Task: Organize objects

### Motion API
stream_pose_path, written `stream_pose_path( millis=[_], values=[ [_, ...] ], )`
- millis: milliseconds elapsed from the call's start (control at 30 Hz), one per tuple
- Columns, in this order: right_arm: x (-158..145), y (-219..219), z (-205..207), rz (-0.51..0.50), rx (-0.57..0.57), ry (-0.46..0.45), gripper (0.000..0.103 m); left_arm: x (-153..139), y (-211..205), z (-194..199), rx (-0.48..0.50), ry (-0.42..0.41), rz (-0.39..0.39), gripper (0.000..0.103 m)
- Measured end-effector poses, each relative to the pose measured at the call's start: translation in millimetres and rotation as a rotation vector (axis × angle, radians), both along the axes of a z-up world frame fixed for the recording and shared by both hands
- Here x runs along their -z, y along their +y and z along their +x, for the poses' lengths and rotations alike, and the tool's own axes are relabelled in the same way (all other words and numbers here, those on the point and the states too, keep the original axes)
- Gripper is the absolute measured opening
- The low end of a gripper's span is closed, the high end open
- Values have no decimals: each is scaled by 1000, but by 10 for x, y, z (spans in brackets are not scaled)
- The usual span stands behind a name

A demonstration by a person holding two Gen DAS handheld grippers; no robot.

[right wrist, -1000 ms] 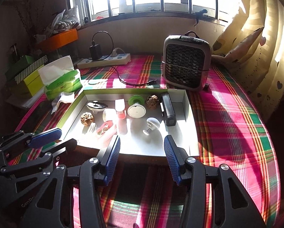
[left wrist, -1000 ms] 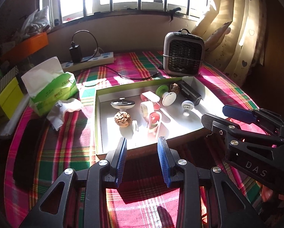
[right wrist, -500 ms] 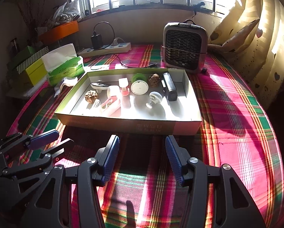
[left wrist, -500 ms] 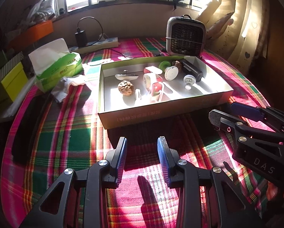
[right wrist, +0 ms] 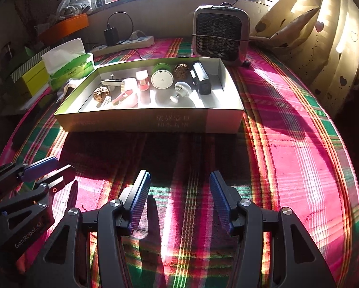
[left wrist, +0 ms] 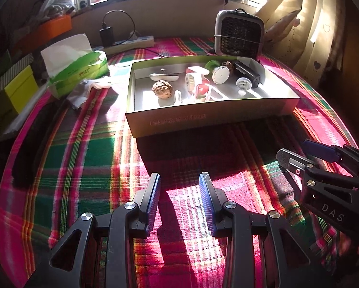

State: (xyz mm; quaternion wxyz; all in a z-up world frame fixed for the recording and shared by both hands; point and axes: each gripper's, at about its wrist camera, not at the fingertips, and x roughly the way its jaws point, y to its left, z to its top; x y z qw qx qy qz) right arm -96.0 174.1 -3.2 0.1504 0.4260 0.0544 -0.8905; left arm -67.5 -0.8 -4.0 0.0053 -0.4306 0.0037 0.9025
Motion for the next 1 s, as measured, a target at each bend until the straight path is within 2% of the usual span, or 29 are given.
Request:
stream_pose_path(
  millis=[67,133,367,633,1000],
  values=[
    [7,20,18,2,2,1,54,7,2,7,-7,5,-5,31],
    [6,27,32,14,5,4,61,15,19,15,-15,11,-11,32],
    [26,106,89,38,35,-4,64,21,19,20,-34,18,-1,33],
    [35,122,81,38,48,-7,73,29,49,18,-33,18,-18,35],
    [38,116,82,41,48,-10,77,26,45,15,-35,16,-15,36]
  ],
)
